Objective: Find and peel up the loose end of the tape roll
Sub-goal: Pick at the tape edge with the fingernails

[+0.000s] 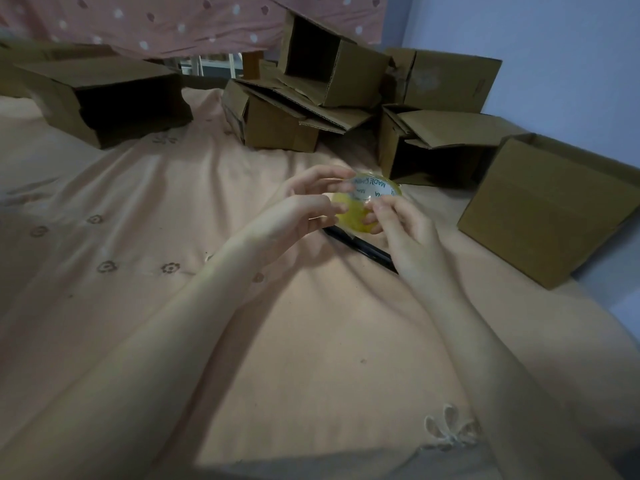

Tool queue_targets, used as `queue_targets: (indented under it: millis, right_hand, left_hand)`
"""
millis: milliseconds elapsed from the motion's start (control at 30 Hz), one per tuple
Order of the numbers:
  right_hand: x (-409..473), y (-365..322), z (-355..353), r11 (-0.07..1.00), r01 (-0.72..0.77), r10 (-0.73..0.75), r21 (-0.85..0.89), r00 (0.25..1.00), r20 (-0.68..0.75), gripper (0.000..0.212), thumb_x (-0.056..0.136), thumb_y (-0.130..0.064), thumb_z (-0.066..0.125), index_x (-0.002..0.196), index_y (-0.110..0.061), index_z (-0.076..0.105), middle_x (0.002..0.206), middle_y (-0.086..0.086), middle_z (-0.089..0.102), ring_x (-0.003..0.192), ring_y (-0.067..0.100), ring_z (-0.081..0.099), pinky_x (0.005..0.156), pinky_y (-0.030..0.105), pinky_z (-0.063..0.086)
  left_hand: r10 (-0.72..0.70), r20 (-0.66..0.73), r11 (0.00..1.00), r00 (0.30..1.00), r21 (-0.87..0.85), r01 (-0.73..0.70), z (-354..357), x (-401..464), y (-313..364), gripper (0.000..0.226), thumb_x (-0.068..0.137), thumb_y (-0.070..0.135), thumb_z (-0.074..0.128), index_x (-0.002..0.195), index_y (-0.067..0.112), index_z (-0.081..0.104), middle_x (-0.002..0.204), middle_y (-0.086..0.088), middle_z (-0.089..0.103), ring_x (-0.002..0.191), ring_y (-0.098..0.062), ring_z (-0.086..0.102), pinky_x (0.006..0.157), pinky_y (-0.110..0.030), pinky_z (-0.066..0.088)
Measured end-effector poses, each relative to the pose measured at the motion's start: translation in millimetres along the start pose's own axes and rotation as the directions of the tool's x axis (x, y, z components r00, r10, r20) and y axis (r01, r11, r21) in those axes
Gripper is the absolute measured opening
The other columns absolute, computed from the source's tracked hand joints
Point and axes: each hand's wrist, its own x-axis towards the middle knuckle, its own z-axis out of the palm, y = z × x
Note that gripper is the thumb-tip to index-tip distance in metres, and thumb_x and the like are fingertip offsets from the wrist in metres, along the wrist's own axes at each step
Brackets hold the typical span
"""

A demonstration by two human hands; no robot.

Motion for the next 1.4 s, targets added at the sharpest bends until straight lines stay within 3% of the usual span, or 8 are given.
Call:
queue_targets:
  millis: [100,233,467,633,833,1000,1100,1400]
  right_hand:
    - [0.5,-4.7,0.7,0.994,-0.032,0.031,0.103,0.999,0.016,0.006,0.091,-0.019,0.059,0.086,-0.020,0.060,0.089,0.001,0.065,0.086,0.017,0.062,0.074,0.023,0.051]
    - [0.3,-8.8,-1.5,0.975,-0.063,0.066,0.215,0.998,-0.007,0.006,0.090,-0.010,0.059,0.093,-0.005,0.058,0.083,0.008,0.064,0.061,-0.005,0.058,0.056,0.007,0.043]
    - [2.1,-8.9,-4.5,0.986,0.008,0.008,0.164,0.995,-0.097,0.010,0.088,-0.009,0.061,0.080,-0.014,0.061,0.077,0.001,0.058,0.062,-0.002,0.052,0.053,0.008,0.039]
    - [-0.6,-11.5,-4.8,0.977,-0.028,0.037,0.212,0.999,-0.039,0.011,0.091,-0.008,0.057,0.080,-0.012,0.057,0.052,-0.003,0.062,0.039,0.010,0.053,0.043,0.014,0.038]
    - [-0.3,-13.9,-4.7,0.949,-0.075,0.086,0.306,0.996,-0.021,0.010,0.092,-0.007,0.056,0.082,-0.011,0.055,0.073,0.000,0.073,0.058,0.015,0.070,0.049,0.022,0.051]
    - [0.5,-11.2,-4.5,0.958,-0.032,0.064,0.283,0.993,-0.103,0.007,0.089,-0.009,0.061,0.091,-0.002,0.062,0.090,0.014,0.072,0.068,0.015,0.072,0.055,0.018,0.052]
    - [1.0,-10.5,-4.9,0.966,-0.023,0.065,0.258,0.985,-0.158,0.009,0.087,-0.010,0.063,0.091,-0.003,0.065,0.089,0.011,0.073,0.069,0.013,0.072,0.058,0.015,0.052]
    - [0.5,-11.7,-4.5,0.970,-0.040,0.084,0.240,0.981,-0.175,0.008,0.083,-0.010,0.067,0.084,-0.003,0.067,0.083,0.009,0.074,0.069,0.010,0.072,0.059,0.015,0.052]
  left_hand:
    - [0.027,0.014,0.999,1.000,-0.020,-0.026,-0.1,0.6,-0.1,0.042,0.064,-0.007,0.052,0.095,0.020,0.064,0.098,0.004,0.065,0.073,-0.006,0.063,0.073,-0.022,0.050]
    - [0.015,0.030,1.000,0.999,0.000,-0.015,-1.1,0.9,-0.8,0.045,0.067,-0.009,0.052,0.095,0.023,0.065,0.104,0.003,0.064,0.082,-0.009,0.064,0.074,-0.021,0.052]
    - [0.026,-0.022,0.993,0.999,0.118,-0.023,2.7,-0.5,-0.8,0.031,0.079,0.004,0.065,0.101,0.025,0.064,0.096,0.005,0.062,0.082,-0.009,0.060,0.075,-0.023,0.045]
    - [0.167,-0.181,0.951,0.969,0.287,-0.110,12.7,1.3,-0.1,0.021,0.086,0.011,0.066,0.107,0.016,0.062,0.078,0.000,0.065,0.067,-0.003,0.062,0.062,-0.009,0.042]
    - [0.235,-0.199,0.924,0.951,0.350,-0.155,12.8,-1.3,2.5,0.003,0.084,0.013,0.069,0.084,0.014,0.071,0.073,0.008,0.071,0.075,-0.002,0.065,0.072,-0.013,0.048]
    - [0.260,-0.235,0.909,0.937,0.387,-0.155,7.6,-0.2,2.0,0.007,0.080,0.022,0.074,0.084,0.017,0.075,0.086,-0.016,0.067,0.078,-0.014,0.056,0.073,-0.024,0.044]
    - [0.217,-0.221,0.924,0.951,0.361,-0.127,11.6,-2.8,4.9,0.004,0.084,0.016,0.069,0.083,0.014,0.072,0.065,0.004,0.066,0.057,-0.002,0.055,0.056,-0.013,0.043]
    - [0.196,-0.284,0.940,0.939,0.327,-0.097,17.8,-2.1,2.3,0.012,0.082,0.021,0.071,0.072,0.016,0.068,0.065,0.010,0.070,0.060,0.001,0.058,0.061,-0.012,0.045]
